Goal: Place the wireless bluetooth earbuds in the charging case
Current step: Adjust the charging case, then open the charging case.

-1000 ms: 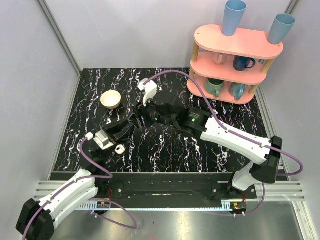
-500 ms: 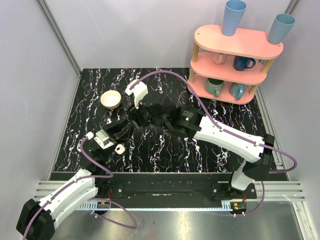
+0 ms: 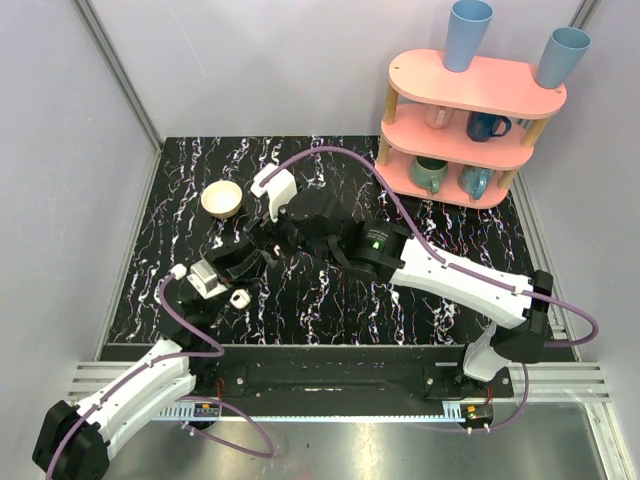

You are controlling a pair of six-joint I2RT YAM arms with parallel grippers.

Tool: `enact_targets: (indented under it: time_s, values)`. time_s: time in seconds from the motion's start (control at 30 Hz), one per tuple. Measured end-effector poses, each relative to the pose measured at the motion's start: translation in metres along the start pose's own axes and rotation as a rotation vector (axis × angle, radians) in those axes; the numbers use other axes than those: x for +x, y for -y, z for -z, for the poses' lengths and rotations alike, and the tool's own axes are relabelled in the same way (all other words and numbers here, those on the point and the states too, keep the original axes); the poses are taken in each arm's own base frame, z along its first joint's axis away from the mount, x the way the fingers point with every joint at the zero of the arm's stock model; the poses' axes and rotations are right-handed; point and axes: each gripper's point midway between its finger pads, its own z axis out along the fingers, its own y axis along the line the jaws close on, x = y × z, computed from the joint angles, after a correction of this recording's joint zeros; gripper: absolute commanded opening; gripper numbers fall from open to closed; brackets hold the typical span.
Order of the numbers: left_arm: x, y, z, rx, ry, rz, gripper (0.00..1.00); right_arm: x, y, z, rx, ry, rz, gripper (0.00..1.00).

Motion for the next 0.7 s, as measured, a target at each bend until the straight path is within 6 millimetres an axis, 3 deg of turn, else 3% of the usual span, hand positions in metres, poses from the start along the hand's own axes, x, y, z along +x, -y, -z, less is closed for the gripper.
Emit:
enact_targets:
  time_s: [0.33, 0.43, 0.53, 0.7]
  values:
    - [0.000, 0.003, 0.003, 0.005, 0.003, 0.016, 0.00, -0.017, -0.007, 0.012, -0.013, 0.121, -0.036, 0.93]
    - [0.001, 0.003, 0.004, 0.005, 0.002, 0.018, 0.00, -0.031, 0.005, 0.024, -0.005, 0.183, -0.087, 0.91]
    - [0.001, 0.004, 0.006, 0.006, 0.006, 0.018, 0.00, -0.043, 0.030, 0.040, 0.027, 0.237, -0.153, 0.88]
    - [-0.006, 0.005, 0.007, 0.008, 0.031, 0.014, 0.00, -0.036, 0.063, 0.056, 0.026, 0.256, -0.263, 0.83]
